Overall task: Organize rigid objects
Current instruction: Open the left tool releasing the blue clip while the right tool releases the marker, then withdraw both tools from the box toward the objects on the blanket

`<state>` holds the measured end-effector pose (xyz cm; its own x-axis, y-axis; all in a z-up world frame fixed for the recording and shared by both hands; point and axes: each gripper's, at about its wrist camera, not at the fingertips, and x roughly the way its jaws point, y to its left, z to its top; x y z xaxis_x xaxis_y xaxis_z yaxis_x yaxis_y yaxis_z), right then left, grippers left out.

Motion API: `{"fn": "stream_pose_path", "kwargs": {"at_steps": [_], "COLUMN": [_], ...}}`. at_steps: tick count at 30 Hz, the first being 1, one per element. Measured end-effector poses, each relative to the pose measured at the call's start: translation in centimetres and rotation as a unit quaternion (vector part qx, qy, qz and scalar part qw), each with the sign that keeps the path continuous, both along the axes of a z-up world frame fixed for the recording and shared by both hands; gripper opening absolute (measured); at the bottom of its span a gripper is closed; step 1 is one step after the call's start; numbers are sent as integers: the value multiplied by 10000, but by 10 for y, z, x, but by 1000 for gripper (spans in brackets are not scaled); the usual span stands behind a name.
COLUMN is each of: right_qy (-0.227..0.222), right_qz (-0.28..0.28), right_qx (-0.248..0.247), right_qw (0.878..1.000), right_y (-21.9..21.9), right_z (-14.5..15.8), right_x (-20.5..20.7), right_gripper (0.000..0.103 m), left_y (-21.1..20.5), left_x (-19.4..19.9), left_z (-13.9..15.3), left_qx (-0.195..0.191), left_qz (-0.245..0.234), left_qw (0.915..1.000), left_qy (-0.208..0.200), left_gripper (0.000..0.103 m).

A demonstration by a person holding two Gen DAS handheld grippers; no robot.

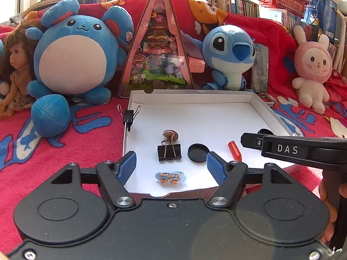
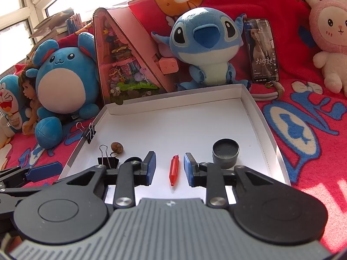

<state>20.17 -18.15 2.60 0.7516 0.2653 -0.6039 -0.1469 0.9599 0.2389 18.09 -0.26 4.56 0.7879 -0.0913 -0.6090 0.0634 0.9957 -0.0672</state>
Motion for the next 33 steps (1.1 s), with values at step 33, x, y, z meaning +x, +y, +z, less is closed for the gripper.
{"fn": "stream_pose_path", "kwargs": {"at_steps": [33], "right_qy": [-375], "right_qz": [508], "right_qx": [-668], "right_qw": [9958], "right_y": [-4], "right_z": [-5], "right_x": [-74], "right_gripper": [79], "left_y": [18], "left_x": [-71], "left_z": [-6], "left_qx": [69], "left_qz": [-183], "left_qw": [9998], "left_qy": [-25], "left_gripper": [77]}}
